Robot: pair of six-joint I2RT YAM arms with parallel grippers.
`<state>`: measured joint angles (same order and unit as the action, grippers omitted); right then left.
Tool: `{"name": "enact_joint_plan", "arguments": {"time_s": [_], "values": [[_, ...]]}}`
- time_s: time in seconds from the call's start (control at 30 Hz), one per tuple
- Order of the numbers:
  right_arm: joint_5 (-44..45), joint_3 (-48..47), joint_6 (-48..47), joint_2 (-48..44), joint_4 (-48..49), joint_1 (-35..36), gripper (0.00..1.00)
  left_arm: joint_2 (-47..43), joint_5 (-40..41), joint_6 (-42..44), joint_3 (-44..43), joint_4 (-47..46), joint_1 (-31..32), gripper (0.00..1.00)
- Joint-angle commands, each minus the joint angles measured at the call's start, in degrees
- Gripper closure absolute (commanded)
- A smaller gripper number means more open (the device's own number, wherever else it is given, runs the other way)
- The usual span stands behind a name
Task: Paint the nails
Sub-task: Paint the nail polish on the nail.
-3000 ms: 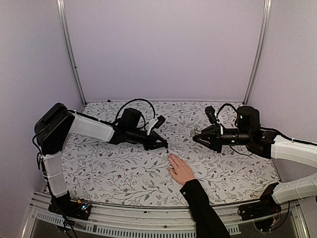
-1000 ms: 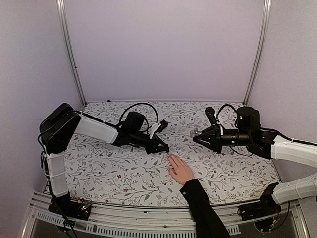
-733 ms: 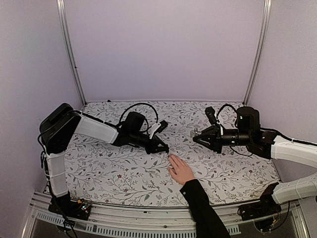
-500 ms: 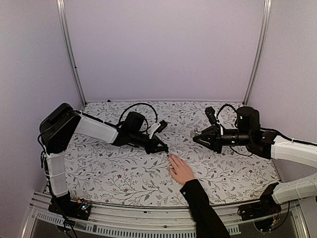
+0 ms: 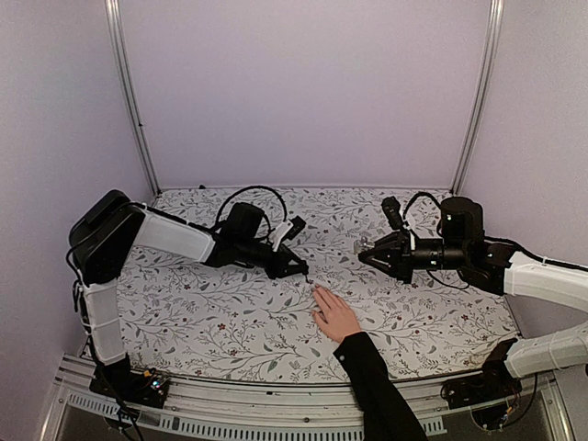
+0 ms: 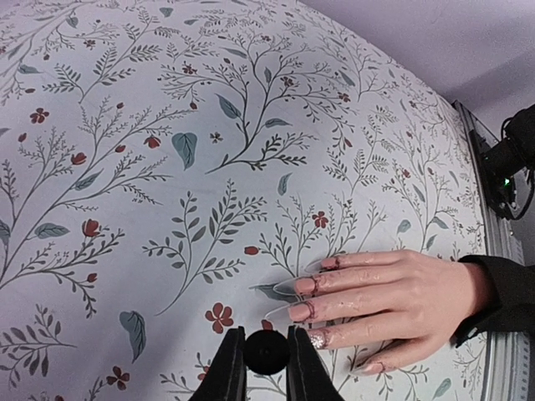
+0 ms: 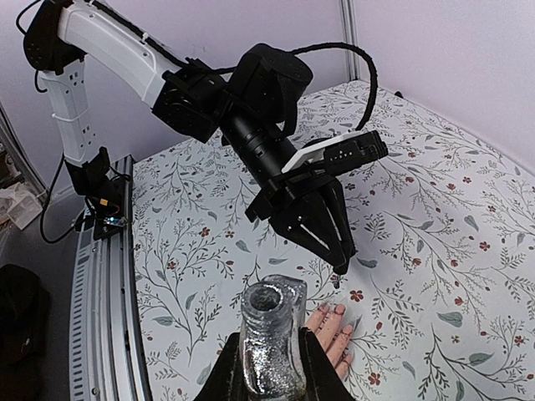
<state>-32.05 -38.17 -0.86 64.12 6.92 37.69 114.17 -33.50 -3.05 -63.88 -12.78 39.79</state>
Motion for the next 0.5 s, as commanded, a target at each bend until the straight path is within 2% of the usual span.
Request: {"name": "enact_joint_plan", "arguments": {"time_s": [0.0,0.47], "values": [[0.0,0.1,0.3,-1.3,1.0,-0.4,1.0,-3.9,0.5,0.0,0.8,-1.9,-1.0,1.0],[0.0,0.2,0.3,-1.5,0.9,-0.4,1.0,-9.9,-0.4,-0.6,4.8,-7.9,-2.0,1.0]]}}
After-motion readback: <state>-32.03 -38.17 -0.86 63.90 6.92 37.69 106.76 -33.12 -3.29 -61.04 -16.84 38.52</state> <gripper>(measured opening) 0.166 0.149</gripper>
